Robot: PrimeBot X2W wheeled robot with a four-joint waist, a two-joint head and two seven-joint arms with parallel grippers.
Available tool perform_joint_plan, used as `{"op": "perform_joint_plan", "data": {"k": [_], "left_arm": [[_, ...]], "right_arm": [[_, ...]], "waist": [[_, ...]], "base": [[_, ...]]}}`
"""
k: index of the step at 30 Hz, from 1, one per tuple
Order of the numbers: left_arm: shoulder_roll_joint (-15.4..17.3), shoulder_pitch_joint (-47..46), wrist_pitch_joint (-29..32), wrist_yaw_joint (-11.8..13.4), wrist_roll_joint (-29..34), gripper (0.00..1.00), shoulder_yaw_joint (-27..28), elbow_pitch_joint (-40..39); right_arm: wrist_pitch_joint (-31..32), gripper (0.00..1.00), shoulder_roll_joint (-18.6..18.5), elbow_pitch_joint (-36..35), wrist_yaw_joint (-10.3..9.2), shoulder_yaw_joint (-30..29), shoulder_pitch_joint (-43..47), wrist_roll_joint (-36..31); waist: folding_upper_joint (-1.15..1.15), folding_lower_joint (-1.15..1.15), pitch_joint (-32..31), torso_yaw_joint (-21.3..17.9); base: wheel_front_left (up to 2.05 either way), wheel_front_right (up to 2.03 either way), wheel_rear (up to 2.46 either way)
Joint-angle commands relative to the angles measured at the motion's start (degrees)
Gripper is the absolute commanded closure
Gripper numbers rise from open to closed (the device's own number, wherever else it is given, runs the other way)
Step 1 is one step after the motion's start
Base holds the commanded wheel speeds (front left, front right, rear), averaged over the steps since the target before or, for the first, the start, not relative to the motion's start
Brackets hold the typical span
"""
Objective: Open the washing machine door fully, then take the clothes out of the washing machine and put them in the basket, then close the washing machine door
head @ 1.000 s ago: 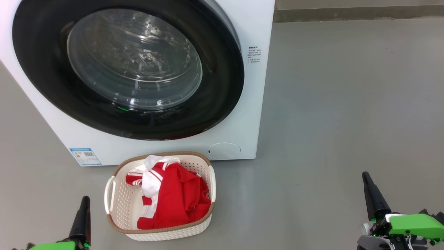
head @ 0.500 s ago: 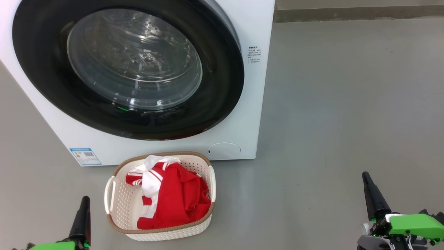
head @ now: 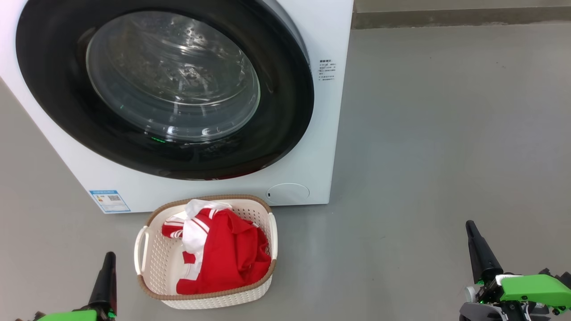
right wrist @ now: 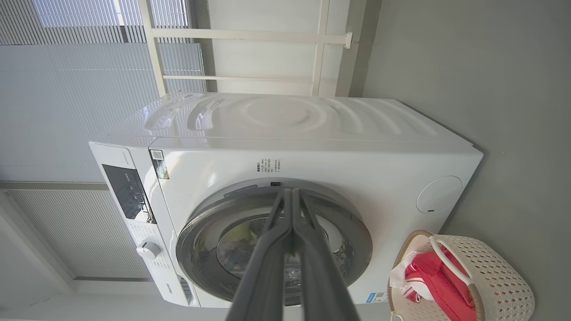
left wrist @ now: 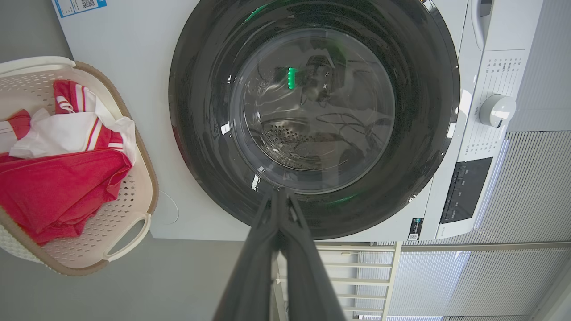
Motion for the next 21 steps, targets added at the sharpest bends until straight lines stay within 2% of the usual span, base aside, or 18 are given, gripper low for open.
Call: {"op": "perform_joint_plan", "data": {"k": [1,21], "left_arm": [[0.88,-2.19,0.22,-0.18,-0.13,1.00,1.92,-1.51],[0.88,-2.19,0.22,-0.18,-0.13,1.00,1.93,-1.51]], "right_arm": [[0.48,1.00,-0.16,-1.75,0.09,1.29,-0.51,0.56],[0.46,1.00,-0.16,-1.75,0.09,1.31,-0.51,0.58]], "waist": [[0.00,0.00,0.00,0.00],[0.00,0.00,0.00,0.00]], "base": [[0.00,0.00,0.00],[0.00,0.00,0.00]]}}
